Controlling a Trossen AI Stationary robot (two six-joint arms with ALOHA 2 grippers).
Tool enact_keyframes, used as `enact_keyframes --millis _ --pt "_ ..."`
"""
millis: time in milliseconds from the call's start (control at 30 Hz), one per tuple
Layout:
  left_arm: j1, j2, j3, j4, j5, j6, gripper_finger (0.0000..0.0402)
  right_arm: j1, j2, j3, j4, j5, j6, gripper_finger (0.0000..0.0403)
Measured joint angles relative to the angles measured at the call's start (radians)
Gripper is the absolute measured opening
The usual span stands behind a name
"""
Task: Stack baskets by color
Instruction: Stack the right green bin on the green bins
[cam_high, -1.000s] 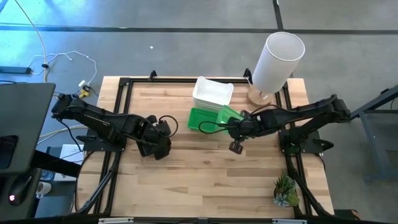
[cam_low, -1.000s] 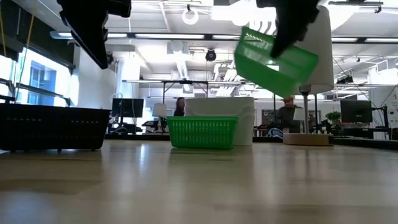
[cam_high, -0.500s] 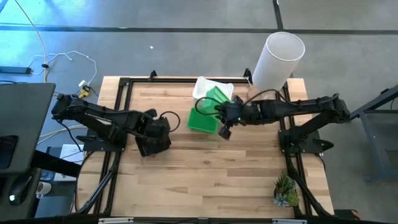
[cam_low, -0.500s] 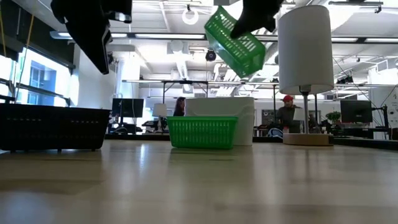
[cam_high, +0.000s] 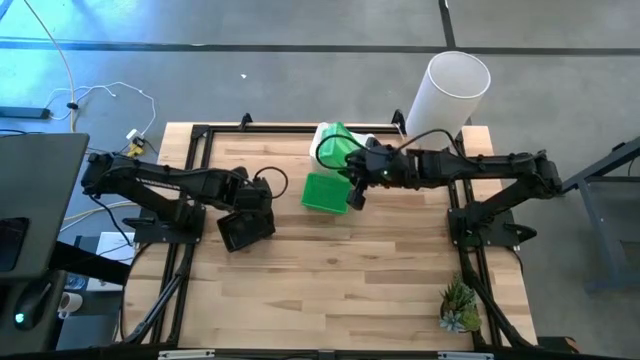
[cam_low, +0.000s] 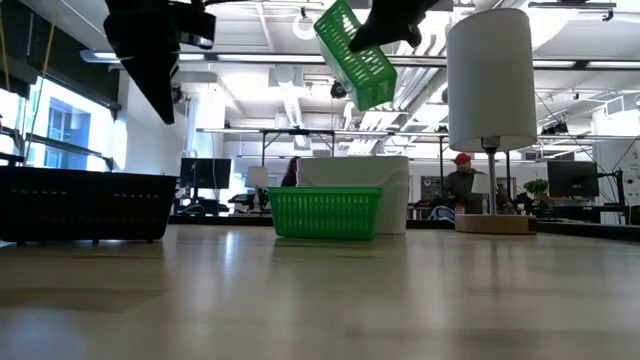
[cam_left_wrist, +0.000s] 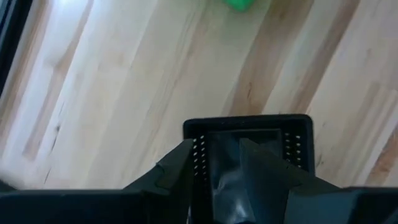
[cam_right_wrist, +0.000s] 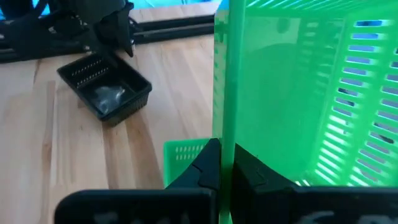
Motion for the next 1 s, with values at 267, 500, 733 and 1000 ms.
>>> enact_keyframes --millis 267,500,733,1000 --pt "0.007 -0.032 0.000 -0.026 0.000 -0.029 0.0117 -0.013 0.036 0.106 -0.046 -0.013 -0.052 0.0000" --pt "0.007 -0.039 0.000 -0.030 0.000 -0.031 0.0117 -0.019 0.190 0.335 -0.281 -0.002 -0.093 0.0000" --pt "0.006 -0.038 0.000 -0.037 0.000 -0.007 0.0117 -0.010 0.323 0.443 -0.407 -0.021 -0.035 0.0000" --pt "0.006 -0.038 0.000 -0.062 -0.006 0.058 0.0117 -0.010 0.436 0.463 -0.491 -0.121 0.031 0.0000"
